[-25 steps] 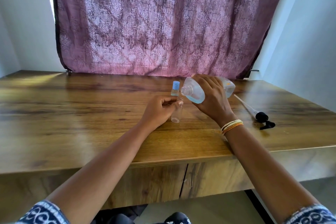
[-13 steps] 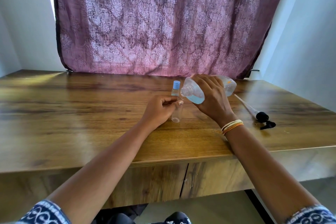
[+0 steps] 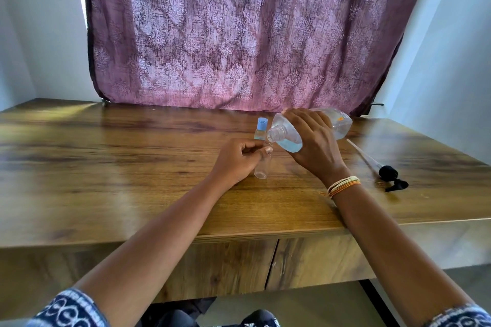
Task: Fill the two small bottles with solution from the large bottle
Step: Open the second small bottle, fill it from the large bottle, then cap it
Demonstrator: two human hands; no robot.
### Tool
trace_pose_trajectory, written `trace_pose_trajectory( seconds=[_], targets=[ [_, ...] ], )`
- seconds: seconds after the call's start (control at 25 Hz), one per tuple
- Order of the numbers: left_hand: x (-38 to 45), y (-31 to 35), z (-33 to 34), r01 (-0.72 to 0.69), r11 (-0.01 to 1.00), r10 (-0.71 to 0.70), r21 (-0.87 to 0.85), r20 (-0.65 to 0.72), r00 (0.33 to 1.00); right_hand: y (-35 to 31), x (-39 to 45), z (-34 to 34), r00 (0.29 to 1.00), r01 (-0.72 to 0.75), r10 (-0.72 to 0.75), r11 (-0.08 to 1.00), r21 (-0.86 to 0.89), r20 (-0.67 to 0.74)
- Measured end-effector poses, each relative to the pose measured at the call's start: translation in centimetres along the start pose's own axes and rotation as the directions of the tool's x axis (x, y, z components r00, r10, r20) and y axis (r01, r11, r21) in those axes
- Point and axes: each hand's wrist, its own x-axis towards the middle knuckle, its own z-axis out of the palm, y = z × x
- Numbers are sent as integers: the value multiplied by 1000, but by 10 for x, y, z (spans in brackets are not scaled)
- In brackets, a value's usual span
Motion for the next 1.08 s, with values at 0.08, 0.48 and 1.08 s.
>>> trace_pose_trajectory(
  seconds=[0.08,0.48,1.08],
  targets=[
    [0,0,0,2,1000,-2,2,0,1000,0,0,0,1000,6,-6,1000,-11,-5],
    [0,1,1,4,1000,-4,-12,-4,1000,1,1,1,1000,-3,3,1000,-19,-3],
    [2,-2,1,7,1000,-7,-23,-9,1000,1,2,-1,1000,-4,3,999,-35,-17]
  ],
)
